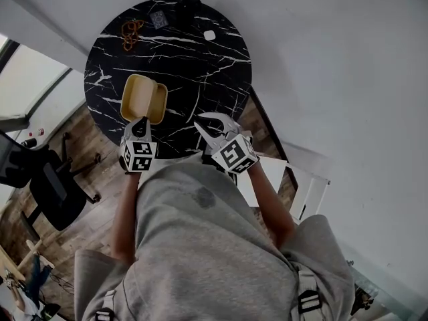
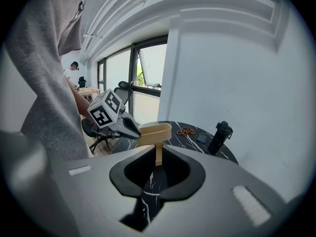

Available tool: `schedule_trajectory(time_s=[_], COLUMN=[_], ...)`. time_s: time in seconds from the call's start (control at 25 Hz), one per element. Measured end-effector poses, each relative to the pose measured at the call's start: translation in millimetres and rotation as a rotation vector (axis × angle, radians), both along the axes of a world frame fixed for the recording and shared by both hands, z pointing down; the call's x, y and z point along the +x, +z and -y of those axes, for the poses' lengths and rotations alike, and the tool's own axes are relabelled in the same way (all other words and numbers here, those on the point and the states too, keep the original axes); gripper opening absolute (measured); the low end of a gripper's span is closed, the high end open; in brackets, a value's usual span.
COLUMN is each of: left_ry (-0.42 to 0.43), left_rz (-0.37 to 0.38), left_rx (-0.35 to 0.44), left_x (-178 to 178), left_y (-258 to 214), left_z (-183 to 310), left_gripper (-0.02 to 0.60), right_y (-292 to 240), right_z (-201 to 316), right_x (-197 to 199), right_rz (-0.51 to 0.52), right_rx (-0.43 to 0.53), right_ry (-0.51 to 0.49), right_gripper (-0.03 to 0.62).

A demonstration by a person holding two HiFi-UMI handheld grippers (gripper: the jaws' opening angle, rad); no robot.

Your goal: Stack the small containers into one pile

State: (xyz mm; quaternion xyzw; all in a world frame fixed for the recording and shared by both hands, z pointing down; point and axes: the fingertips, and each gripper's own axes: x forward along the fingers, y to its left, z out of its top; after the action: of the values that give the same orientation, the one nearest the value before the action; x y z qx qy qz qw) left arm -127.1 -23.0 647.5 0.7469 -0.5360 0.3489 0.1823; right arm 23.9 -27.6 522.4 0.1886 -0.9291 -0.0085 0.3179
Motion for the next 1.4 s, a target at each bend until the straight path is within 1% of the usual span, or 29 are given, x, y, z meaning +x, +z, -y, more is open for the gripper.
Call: schedule_trajectory(time_s=[0.08,0.2,0.4,0.6,0.68,0.76,0.88,1.0,1.12,1.2,1.24,1.32,1.4], left_ry=[-0.015,-0.009,-0.012,0.019,0.005,-0.023,-0.041,-0.048,-0.035,-0.020,-0.010,0.015,0.037], left_rz=[-0.006,-0.017,-0.042,-0.066,-0.100,-0.154,-0.174,-0.172,-0.153,-0.154,-0.159,-0.167,-0.168], left_rx=[-0.054,-0.108,-0.158,-0.195,-0.208,-0.225,-0.244,-0.244,-0.229,-0.221,-0.214,-0.200,-0.191], left_x=[6.5,14.8,24.0,39.7,45.3,48.9,51.4,54.2,58.8,61.6,63.9,69.2,73.5], left_y=[13.7,26.2,36.3,43.1,45.8,52.6,59.7,62.6,61.9,60.5,57.1,50.7,48.2], left_z=[-1.5,-3.2,1.4,7.0,7.6,7.5,6.5,4.5,4.1,4.8,5.4,4.9,3.3], left_gripper=[0.012,0.012,0.012,0.012,0.012,0.012,0.012,0.014,0.018,0.021,0.029,0.077,0.095], right_y=[-0.7,-0.6,2.3,4.4,5.2,5.0,6.2,8.1,7.9,8.5,9.1,10.2,11.2], right_z=[0.9,1.7,2.4,6.3,7.2,8.7,10.3,9.4,7.1,6.1,5.4,3.7,2.3], right_x=[4.0,6.6,21.0,38.9,46.2,52.4,59.8,63.0,64.8,65.4,65.9,67.0,68.6], right_rz=[-0.005,-0.009,-0.023,-0.021,-0.021,-0.014,0.002,0.005,0.004,0.000,-0.002,-0.005,-0.002], right_rx=[0.000,-0.004,-0.009,-0.025,-0.028,-0.028,-0.047,-0.056,-0.055,-0.055,-0.055,-0.053,-0.055], right_ry=[0.009,0.020,0.050,0.101,0.117,0.134,0.164,0.172,0.171,0.171,0.170,0.170,0.176], right_gripper=[0.054,0.054,0.054,0.054,0.052,0.052,0.052,0.051,0.051,0.051,0.051,0.051,0.051])
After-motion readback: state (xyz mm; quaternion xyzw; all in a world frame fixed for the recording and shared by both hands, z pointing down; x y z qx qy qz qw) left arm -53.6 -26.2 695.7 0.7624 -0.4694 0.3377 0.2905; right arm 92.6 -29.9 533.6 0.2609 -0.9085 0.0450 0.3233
